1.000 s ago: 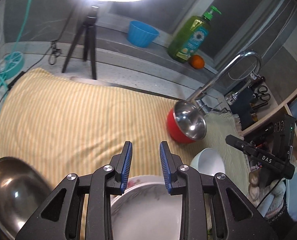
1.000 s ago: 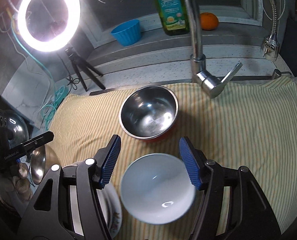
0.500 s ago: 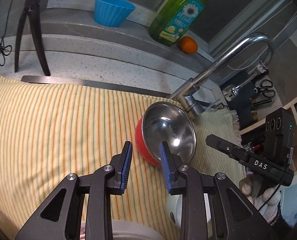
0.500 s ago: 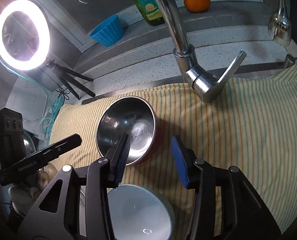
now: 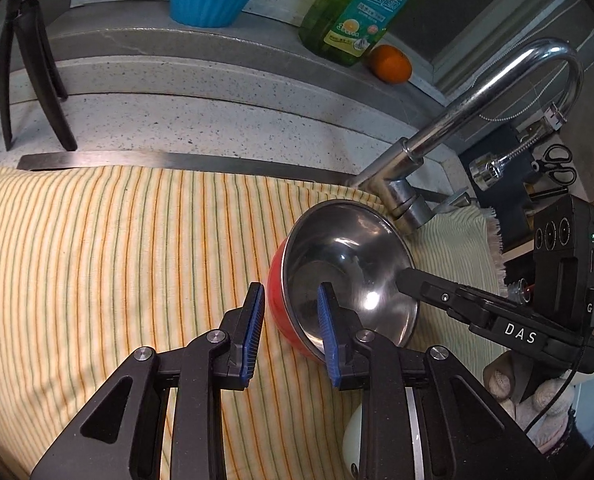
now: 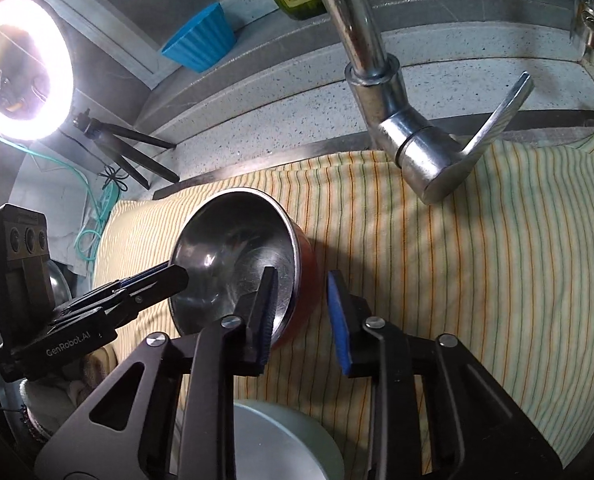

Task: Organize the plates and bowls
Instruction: 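Close the left tool on the red bowl rim and lift it, then carry the red bowl with the left tool and lower it into the gold bowl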

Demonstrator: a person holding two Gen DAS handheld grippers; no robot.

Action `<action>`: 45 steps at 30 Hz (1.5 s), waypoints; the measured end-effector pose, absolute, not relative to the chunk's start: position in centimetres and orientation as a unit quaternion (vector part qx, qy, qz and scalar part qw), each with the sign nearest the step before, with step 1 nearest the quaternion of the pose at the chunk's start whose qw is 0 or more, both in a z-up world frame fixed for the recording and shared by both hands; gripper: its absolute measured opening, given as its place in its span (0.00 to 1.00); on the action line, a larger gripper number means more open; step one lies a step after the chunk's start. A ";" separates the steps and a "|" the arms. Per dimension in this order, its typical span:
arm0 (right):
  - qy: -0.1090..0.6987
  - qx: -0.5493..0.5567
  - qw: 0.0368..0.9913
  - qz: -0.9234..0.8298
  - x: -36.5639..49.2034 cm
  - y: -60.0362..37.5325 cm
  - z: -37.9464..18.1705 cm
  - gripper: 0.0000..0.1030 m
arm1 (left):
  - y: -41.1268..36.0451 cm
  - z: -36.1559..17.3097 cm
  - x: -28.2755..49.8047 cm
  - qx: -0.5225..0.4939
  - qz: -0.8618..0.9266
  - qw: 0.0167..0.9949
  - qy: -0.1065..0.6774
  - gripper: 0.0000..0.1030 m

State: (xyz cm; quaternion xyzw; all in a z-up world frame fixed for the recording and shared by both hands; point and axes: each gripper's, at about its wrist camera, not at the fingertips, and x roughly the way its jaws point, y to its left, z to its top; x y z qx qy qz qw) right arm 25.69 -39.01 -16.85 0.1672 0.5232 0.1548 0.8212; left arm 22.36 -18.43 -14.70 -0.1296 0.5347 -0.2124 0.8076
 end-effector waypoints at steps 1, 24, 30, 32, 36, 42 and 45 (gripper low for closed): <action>0.524 0.167 0.820 0.155 25.7 -39.0 -16.9 0.21 | -18.5 -14.8 22.4 -0.128 -0.212 0.807 0.536 0.23; 0.507 0.147 0.835 0.154 23.6 -36.5 -13.8 0.15 | -17.2 -12.3 21.0 -0.115 -0.236 0.817 0.513 0.19; 0.494 0.138 0.841 0.171 21.7 -34.0 -12.1 0.15 | -14.6 -10.6 18.8 -0.123 -0.234 0.828 0.494 0.19; 0.491 0.134 0.842 0.177 21.0 -33.0 -11.6 0.15 | -13.6 -10.1 17.9 -0.125 -0.231 0.832 0.488 0.18; 0.486 0.125 0.843 0.197 19.5 -30.3 -10.6 0.15 | -11.2 -9.0 15.8 -0.132 -0.221 0.840 0.477 0.19; 0.482 0.117 0.838 0.227 17.2 -26.2 -9.7 0.15 | -7.4 -7.7 12.9 -0.144 -0.202 0.851 0.463 0.19; 0.483 0.109 0.834 0.243 16.0 -23.8 -9.5 0.15 | -5.1 -7.3 11.4 -0.149 -0.191 0.855 0.458 0.19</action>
